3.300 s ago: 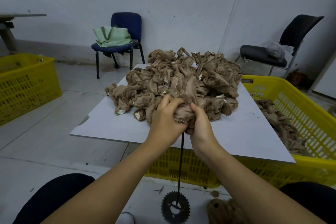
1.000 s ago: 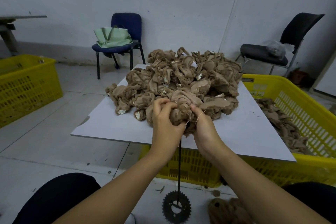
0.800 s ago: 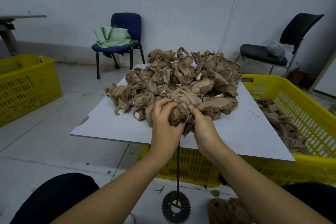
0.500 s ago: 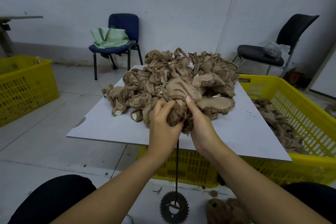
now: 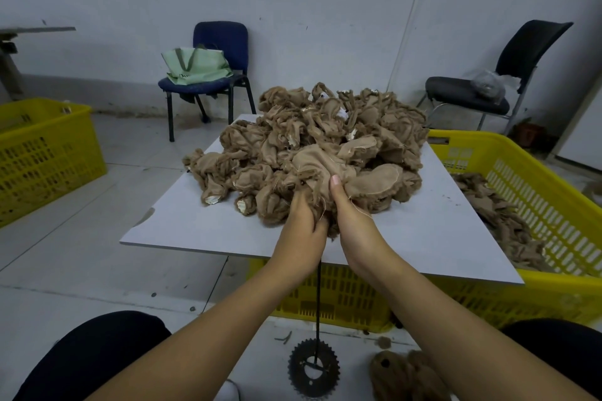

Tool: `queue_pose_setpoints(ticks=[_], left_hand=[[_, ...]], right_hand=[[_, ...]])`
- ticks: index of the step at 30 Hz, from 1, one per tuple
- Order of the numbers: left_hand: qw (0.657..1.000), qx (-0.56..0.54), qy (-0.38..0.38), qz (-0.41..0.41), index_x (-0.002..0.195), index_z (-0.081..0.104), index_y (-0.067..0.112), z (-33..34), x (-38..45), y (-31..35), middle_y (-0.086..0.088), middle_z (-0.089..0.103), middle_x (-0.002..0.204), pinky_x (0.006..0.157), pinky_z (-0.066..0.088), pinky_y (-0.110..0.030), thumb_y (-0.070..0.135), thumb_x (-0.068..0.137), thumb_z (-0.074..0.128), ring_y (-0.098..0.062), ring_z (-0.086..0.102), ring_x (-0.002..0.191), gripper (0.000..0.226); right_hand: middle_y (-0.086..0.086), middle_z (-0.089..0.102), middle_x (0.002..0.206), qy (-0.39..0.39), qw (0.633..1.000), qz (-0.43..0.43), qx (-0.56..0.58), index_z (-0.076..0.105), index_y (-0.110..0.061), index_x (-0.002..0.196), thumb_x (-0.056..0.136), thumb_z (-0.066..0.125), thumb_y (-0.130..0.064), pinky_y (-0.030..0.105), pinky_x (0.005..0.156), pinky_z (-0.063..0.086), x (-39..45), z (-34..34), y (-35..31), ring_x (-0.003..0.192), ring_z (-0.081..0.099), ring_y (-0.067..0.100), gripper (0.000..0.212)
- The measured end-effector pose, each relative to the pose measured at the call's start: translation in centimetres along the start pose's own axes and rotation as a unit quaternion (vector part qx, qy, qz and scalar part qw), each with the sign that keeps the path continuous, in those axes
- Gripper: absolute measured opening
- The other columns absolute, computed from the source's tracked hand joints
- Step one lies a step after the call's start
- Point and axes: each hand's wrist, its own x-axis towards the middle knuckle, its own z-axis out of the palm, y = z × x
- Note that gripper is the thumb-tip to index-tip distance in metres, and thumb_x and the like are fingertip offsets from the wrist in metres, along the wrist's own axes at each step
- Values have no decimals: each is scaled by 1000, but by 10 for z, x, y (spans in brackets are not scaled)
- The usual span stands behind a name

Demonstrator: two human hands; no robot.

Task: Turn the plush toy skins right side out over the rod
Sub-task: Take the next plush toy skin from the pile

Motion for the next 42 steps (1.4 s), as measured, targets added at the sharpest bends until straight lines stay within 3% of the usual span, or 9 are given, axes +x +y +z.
queue_pose_setpoints(ticks=[5,10,15,17,20,26,31,35,42], left_hand=[[998,-49,-37,-28,158,14,34,6,-5,3,19,29,156,119,28,-27,20,108,40,3,26,144,58],[988,62,-85,-109,158,17,33,-4,-3,-1,-1,25,163,122,22,-49,32,103,44,-27,21,150,62],[957,-203,164,-126,143,44,17,-16,-2,18,-11,53,135,92,51,-27,8,100,39,-16,56,113,44],[964,-114,237,-22,138,45,22,-26,-1,19,-4,47,130,94,47,-28,11,101,44,-14,52,115,39],[964,116,188,146,133,52,24,-35,4,16,8,40,125,100,41,-23,21,96,55,-15,45,122,37],[989,103,30,99,128,59,20,-27,2,9,4,46,118,85,35,1,12,101,54,18,41,108,28],[991,92,49,85,99,51,17,-28,3,12,6,49,98,73,40,-9,9,97,58,4,47,90,11],[988,109,60,91,87,43,10,-29,2,12,3,42,91,70,40,-27,-2,91,60,-8,42,81,21],[951,225,134,161,79,52,14,-30,0,16,-3,43,126,95,43,-49,-2,77,71,-23,42,119,25]], right_hand=[[-20,63,123,-45,996,-53,-53,54,-32,136,88,67,-51,13,84,53,-2,-5,7,111,58,-7,53],[-20,61,130,-62,989,-100,-87,53,-42,126,89,72,-41,22,105,45,-2,-12,11,121,57,-2,42],[-16,67,124,-55,980,-85,-169,60,-38,129,76,70,-69,30,98,50,-5,-17,19,115,61,6,62],[-18,69,114,-58,980,-54,-185,64,-38,123,72,68,-75,35,94,50,-3,-19,18,103,64,4,64],[-19,69,76,-83,975,-79,-189,70,-37,98,84,68,-60,25,69,48,2,-20,13,65,61,-1,27],[-27,67,83,-97,971,-123,-179,64,-21,115,95,66,-30,12,65,48,3,-20,9,78,61,-10,22],[-2,70,112,-88,978,-82,-170,58,-22,125,89,73,-15,40,78,58,1,-19,3,99,69,14,40],[3,70,101,-62,994,-23,-85,65,-13,111,76,64,-25,28,70,50,4,-16,1,93,65,17,37],[-2,76,107,-27,996,10,-83,76,-23,108,97,52,-53,35,99,50,7,-9,8,107,68,13,40]])
